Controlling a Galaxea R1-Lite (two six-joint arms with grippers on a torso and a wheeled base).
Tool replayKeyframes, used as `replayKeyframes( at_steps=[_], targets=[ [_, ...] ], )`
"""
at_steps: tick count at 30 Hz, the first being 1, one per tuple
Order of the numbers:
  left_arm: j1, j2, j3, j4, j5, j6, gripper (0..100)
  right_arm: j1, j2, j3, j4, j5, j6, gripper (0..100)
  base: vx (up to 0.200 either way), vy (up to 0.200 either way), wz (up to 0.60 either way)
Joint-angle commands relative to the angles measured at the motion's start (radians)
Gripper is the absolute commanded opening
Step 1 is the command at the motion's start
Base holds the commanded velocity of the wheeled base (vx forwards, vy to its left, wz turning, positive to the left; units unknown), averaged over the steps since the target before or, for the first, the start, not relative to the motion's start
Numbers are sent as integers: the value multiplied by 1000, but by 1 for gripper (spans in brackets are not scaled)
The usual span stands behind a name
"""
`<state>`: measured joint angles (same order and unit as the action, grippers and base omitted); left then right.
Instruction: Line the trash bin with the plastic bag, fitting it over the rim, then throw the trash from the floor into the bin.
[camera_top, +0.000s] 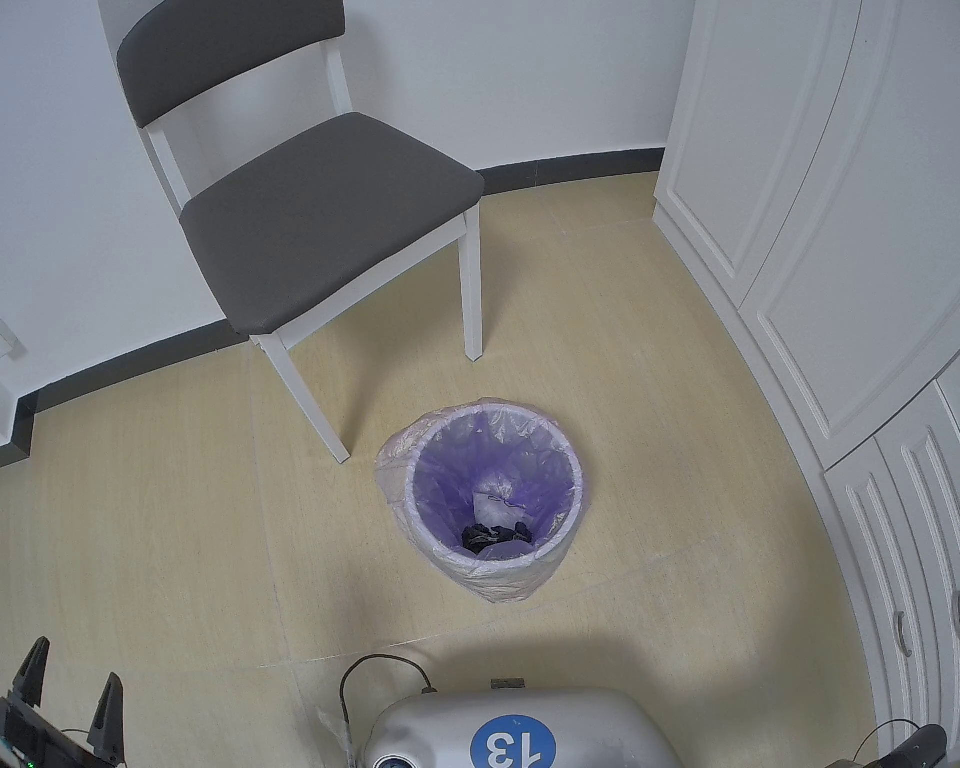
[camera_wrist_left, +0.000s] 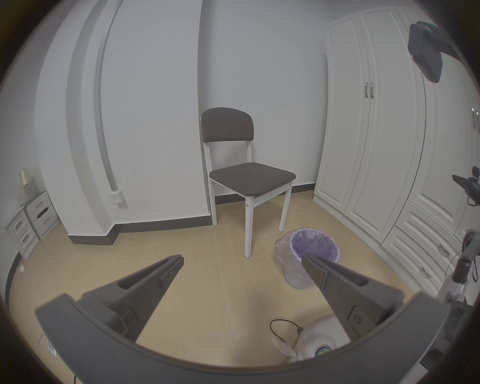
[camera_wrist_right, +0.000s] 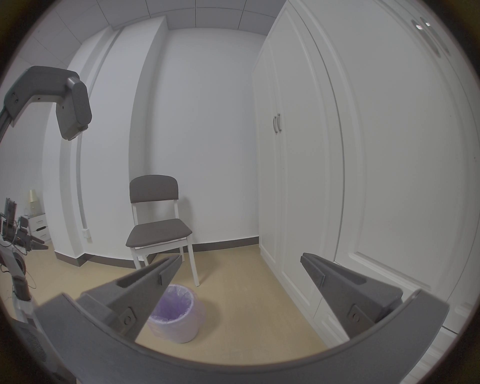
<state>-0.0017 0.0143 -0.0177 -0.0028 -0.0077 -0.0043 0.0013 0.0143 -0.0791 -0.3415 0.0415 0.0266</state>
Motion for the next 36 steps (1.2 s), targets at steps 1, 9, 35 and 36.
replayKeyframes(
  at_steps=[1,9,35,36],
  targets=[
    [0,-14,18,0,-2,0,100,0,-8,70,-62,-15,-7,100,0,0,0],
    [0,-14,18,0,0,0,100,0,-10,79,-85,-8,9,100,0,0,0],
    [0,-14,18,0,0,0,100,0,-8,79,268,-153,-103,100,0,0,0],
    [0,-14,18,0,-2,0,100,0,-8,79,266,-140,-56,100,0,0,0]
  ],
)
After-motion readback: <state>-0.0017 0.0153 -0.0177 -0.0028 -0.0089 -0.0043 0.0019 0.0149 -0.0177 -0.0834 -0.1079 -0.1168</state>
